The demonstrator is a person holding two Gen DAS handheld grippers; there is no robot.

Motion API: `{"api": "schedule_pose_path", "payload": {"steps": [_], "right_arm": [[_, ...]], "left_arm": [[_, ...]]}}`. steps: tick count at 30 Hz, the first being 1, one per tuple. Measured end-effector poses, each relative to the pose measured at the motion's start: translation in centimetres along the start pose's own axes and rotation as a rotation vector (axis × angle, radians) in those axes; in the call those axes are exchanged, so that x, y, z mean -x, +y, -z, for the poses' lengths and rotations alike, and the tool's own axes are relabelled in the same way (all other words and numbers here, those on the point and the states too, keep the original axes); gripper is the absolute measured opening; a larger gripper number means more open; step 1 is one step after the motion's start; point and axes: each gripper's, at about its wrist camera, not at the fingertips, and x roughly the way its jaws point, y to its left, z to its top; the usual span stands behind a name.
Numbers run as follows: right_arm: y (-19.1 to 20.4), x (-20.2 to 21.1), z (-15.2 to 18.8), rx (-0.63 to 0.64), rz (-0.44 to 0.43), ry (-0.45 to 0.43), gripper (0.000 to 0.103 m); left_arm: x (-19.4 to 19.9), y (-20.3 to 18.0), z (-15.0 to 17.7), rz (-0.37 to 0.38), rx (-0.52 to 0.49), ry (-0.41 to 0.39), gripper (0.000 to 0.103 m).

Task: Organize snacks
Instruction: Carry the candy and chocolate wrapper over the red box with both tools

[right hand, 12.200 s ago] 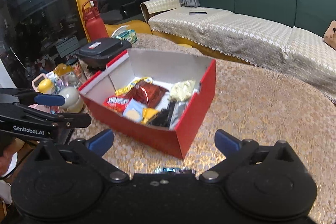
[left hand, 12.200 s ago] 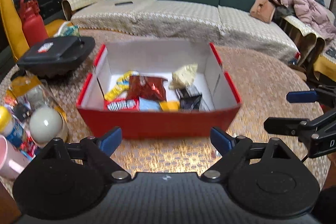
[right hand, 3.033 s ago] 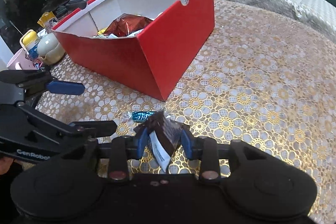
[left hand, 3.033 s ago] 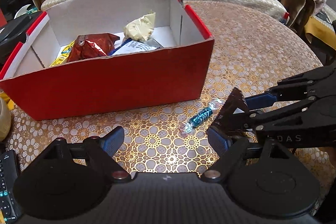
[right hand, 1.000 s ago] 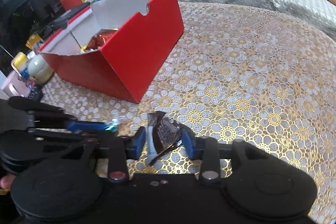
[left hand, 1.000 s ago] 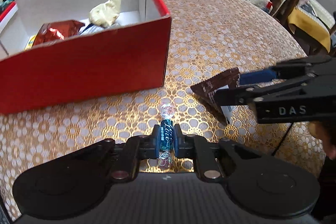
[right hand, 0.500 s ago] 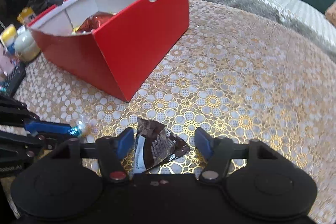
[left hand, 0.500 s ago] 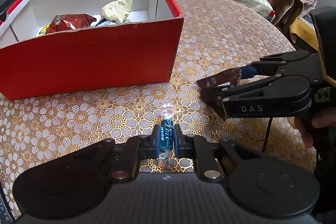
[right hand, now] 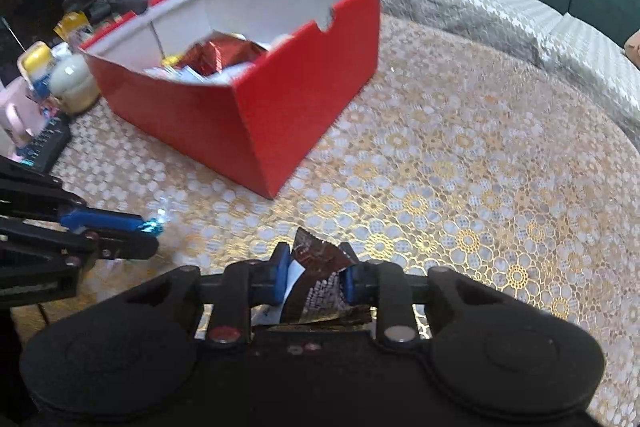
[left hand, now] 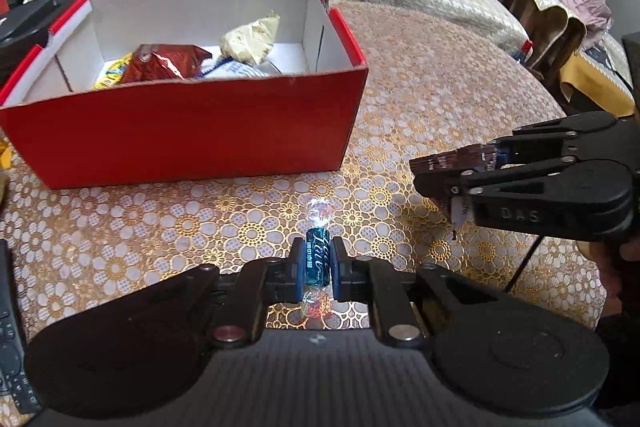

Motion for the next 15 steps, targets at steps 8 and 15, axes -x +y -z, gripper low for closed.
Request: {"api": "schedule_pose_path", "payload": {"steps": [8, 15], "right_arm": [[2.4, 4.4, -2.1, 0.040, -0.012, -0.082, 0.025], [4.4, 7.1, -4.8, 0.082, -0.017, -0.157, 0.025]], "left_arm": [[3.5, 0.7, -0.8, -0.019, 0.017, -0.077, 0.012], [6.2, 2.2, -2.9, -0.057, 0.024, -0.154, 0.012]]}}
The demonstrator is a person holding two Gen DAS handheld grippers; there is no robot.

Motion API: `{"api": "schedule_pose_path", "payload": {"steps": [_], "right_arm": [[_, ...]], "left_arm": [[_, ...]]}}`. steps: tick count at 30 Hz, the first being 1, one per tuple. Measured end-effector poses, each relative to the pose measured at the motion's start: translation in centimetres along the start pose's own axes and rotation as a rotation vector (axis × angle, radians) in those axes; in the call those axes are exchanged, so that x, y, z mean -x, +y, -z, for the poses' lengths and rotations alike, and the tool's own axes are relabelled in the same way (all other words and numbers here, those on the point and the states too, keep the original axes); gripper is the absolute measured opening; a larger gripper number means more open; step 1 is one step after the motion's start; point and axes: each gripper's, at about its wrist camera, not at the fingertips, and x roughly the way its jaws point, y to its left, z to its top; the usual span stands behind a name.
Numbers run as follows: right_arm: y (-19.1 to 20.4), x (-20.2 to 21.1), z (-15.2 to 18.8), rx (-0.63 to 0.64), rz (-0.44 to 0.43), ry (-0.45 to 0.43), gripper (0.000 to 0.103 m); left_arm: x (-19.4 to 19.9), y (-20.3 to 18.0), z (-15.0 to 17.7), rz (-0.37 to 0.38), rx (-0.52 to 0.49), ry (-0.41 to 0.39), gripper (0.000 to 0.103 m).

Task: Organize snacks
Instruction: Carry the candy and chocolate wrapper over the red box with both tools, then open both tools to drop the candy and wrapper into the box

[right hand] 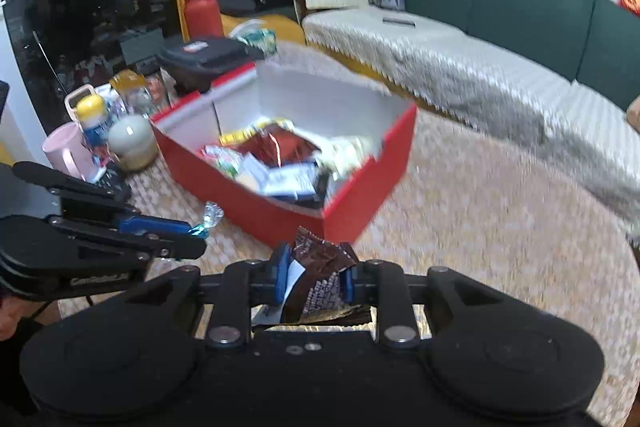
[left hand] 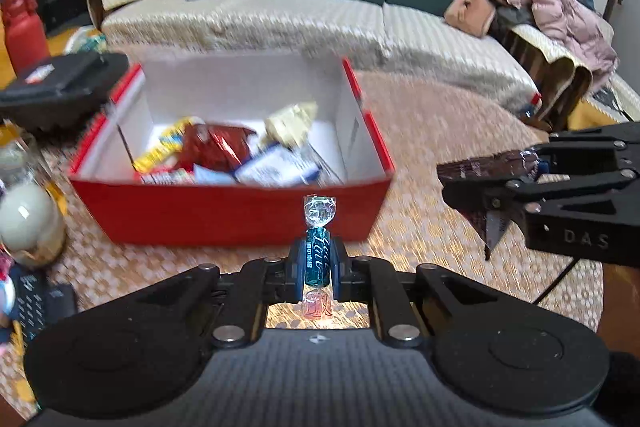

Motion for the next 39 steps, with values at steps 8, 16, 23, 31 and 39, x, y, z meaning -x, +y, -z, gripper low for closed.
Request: {"api": "schedule_pose_path", "payload": {"steps": [8, 16, 23, 31, 39], "right_arm": [[0.3, -0.9, -4.0, -0.028, 0.009, -0.040, 0.025], [-0.8, -5.3, -7.2, -0.112, -0.003, -0.011, 0.025], [-1.1, -9.6, -8.1, -0.122, -0.004, 0.057, 0.025], [-0.9, -11.8, -7.1, -0.100, 0.006, 0.112, 0.025], [-0.8, -12.1, -6.3, -0.095, 0.004, 0.143, 0.025]], "left_arm": [[0.2, 2.5, -4.1, -0.058, -0.007, -0.053, 0.012], [-3.1, 5.9, -7.0, -0.090, 0.021, -0.007, 0.012], [-6.7, 7.9, -8.0, -0.126, 0.047, 0.073, 0.012], [-9.4, 7.6, -6.8, -0.134, 0.026, 0.149, 0.012], [-10.1, 6.9, -6.0, -0.127, 0.016, 0.182, 0.012]]}}
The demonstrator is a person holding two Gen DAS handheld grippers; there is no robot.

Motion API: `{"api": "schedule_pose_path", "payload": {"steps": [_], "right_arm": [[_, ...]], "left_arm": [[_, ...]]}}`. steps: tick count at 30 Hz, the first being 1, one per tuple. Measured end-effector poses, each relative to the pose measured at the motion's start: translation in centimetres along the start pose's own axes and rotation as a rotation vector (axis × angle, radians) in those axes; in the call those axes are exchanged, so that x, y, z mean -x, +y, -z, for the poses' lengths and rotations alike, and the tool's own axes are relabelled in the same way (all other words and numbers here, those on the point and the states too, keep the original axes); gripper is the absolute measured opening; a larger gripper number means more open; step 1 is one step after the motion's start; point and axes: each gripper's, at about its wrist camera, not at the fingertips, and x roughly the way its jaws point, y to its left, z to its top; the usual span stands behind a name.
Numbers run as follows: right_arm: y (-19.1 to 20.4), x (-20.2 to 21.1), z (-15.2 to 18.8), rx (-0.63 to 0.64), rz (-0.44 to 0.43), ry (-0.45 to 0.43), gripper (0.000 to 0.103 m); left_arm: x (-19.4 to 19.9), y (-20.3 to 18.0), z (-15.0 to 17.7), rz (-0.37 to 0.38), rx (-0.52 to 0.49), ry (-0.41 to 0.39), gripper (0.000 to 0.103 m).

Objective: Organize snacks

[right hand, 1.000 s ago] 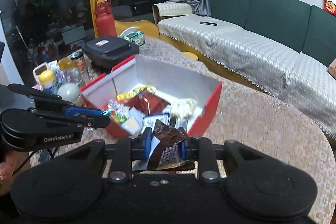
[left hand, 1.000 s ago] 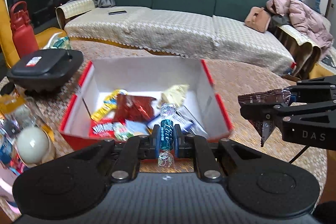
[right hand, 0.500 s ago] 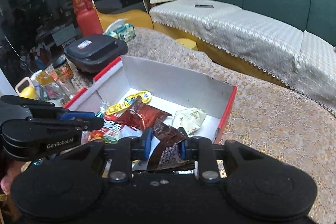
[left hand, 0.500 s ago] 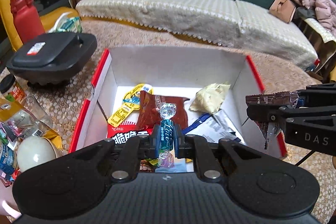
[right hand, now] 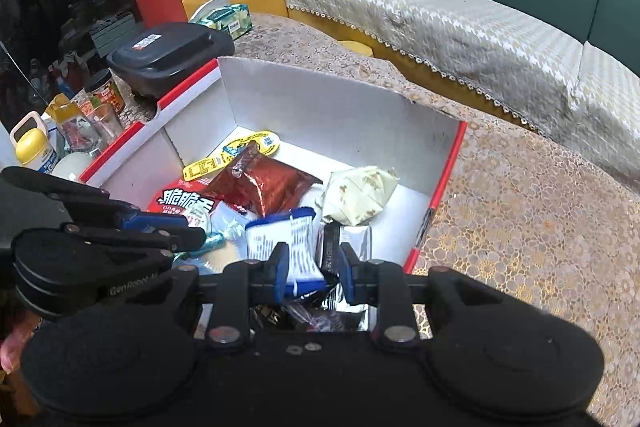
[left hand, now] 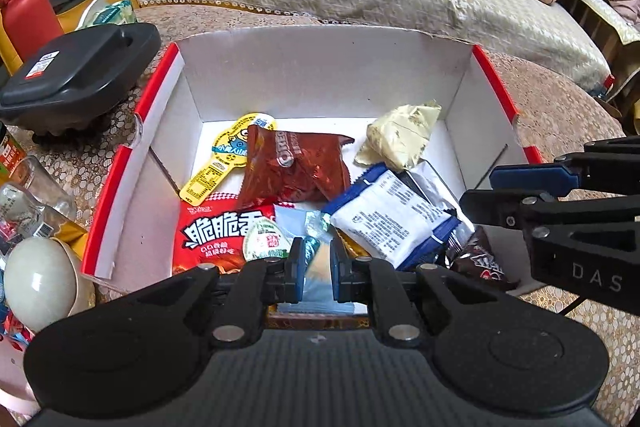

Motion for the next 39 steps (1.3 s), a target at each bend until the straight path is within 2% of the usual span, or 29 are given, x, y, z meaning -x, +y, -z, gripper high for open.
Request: {"api": "schedule_pose_path", "payload": {"steps": [5, 8, 13, 17, 19, 28, 31, 33, 34, 35, 36, 37, 38, 39], "right_arm": [[0.0, 0.9, 0.5, -0.011, -0.015, -0.009, 0.025], [0.0, 1.7, 0.7, -0.017, -0.025, -0.024, 0.026], [0.1, 3.5, 1.3, -0.022, -0.032, -0.055, 0.027], [0.1, 4.8, 1.7, -0.030, -0.026, -0.076, 0.028], [0.1, 5.5, 2.0, -0.029, -0.020, -0.087, 0.028], [0.4, 8.2, 3.0, -0.029, -0.016, -0.145, 0.034], [0.6, 9.1, 3.3, -0.024, -0.016, -0.165, 0.042], [0.6, 9.7, 3.6, -0.024, -0.019, -0.179, 0.055], [0.6, 10.0, 3.8, -0.026, -0.020, -0.187, 0.058], [0.6, 10.3, 3.8, -0.027, -0.023, -0.192, 0.066], [0.6, 10.6, 4.0, -0.030, -0.026, -0.201, 0.080], [0.6, 11.0, 4.1, -0.035, -0.028, -0.214, 0.086], [0.6, 11.3, 4.3, -0.036, -0.031, -0.223, 0.090], [0.6, 11.5, 4.3, -0.036, -0.035, -0.226, 0.090]], "left_arm": [[0.8, -0.3, 0.3, 0.013, 0.011, -0.009, 0.016], [1.7, -0.5, 0.4, 0.012, 0.010, -0.026, 0.028], [3.5, -0.8, 0.7, 0.020, 0.015, -0.066, 0.056], [5.1, -1.1, 1.1, 0.020, 0.010, -0.099, 0.066], [6.0, -1.1, 1.4, 0.022, 0.010, -0.116, 0.074], [8.8, -1.7, 2.2, 0.034, -0.003, -0.167, 0.080], [9.5, -1.8, 2.6, 0.041, -0.008, -0.177, 0.084], [9.9, -1.7, 2.7, 0.045, -0.006, -0.185, 0.084], [10.1, -1.7, 2.8, 0.048, -0.003, -0.190, 0.084], [10.3, -1.7, 2.9, 0.052, 0.000, -0.193, 0.084], [10.5, -1.7, 3.0, 0.054, 0.001, -0.197, 0.085], [10.7, -1.7, 3.2, 0.055, 0.002, -0.204, 0.085], [10.9, -1.7, 3.3, 0.056, 0.001, -0.211, 0.085], [11.1, -1.7, 3.5, 0.056, 0.001, -0.216, 0.086]]}}
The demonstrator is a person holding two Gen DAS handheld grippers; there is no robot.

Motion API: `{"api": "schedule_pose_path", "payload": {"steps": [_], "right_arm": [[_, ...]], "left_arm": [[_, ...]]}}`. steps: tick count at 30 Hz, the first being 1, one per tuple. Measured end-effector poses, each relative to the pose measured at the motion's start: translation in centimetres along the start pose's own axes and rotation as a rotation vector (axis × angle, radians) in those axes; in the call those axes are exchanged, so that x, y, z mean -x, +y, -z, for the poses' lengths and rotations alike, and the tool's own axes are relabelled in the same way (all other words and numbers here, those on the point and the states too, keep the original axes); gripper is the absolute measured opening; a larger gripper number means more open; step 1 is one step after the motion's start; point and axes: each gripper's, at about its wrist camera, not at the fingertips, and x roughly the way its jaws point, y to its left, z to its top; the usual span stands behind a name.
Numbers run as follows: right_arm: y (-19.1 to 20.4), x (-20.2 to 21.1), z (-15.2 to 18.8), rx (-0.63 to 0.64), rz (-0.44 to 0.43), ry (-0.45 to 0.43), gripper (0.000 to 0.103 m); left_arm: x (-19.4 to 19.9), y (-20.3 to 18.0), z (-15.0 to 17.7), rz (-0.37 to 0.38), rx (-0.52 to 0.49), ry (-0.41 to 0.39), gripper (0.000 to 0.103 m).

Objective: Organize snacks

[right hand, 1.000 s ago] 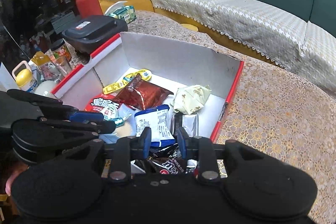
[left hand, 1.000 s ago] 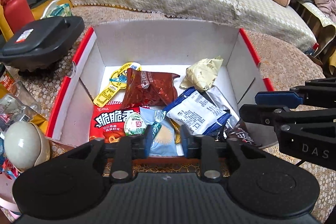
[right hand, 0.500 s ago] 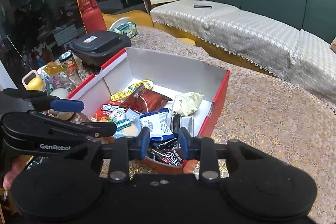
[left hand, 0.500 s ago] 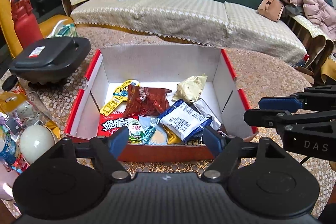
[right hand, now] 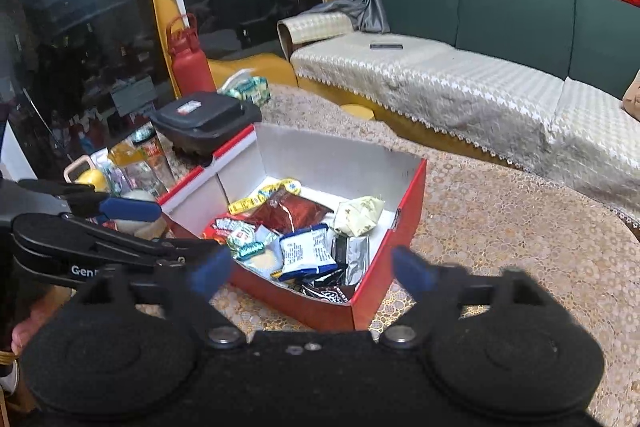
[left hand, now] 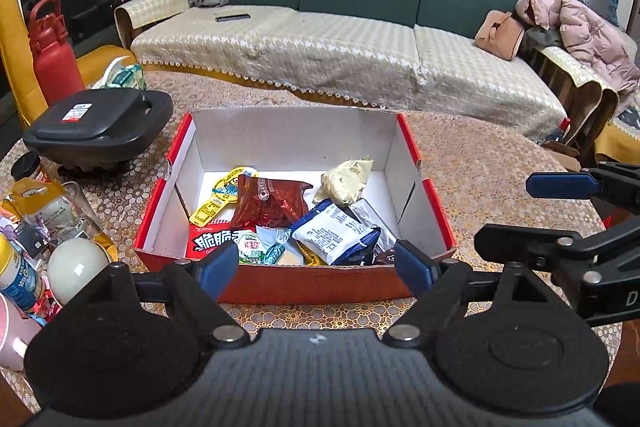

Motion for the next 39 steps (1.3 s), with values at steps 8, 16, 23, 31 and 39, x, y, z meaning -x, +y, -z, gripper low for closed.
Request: {"api": "schedule_pose_path", "payload": {"steps": [8, 16, 23, 31, 39], "right_arm": [[-0.2, 1.5, 0.6, -0.030, -0.016, -0.029, 0.103], [-0.3, 2.3, 0.9, -0.063, -0.022, -0.057, 0.103], [-0.2, 2.7, 0.9, -0.076, -0.030, -0.061, 0.103], [-0.3, 3.2, 1.3, -0.100, -0.032, -0.055, 0.103], [-0.7, 3.5, 1.5, -0.113, -0.033, -0.055, 0.103]], "left_arm": [[1.5, -0.1, 0.7, 0.013, 0.013, -0.033, 0.092], [2.0, -0.6, 0.9, 0.016, 0.009, -0.045, 0.102], [2.2, -0.9, 1.1, 0.018, 0.013, -0.044, 0.102], [2.4, -1.3, 1.2, 0.019, 0.012, -0.040, 0.102], [2.4, -1.5, 1.2, 0.020, 0.014, -0.041, 0.102]]}}
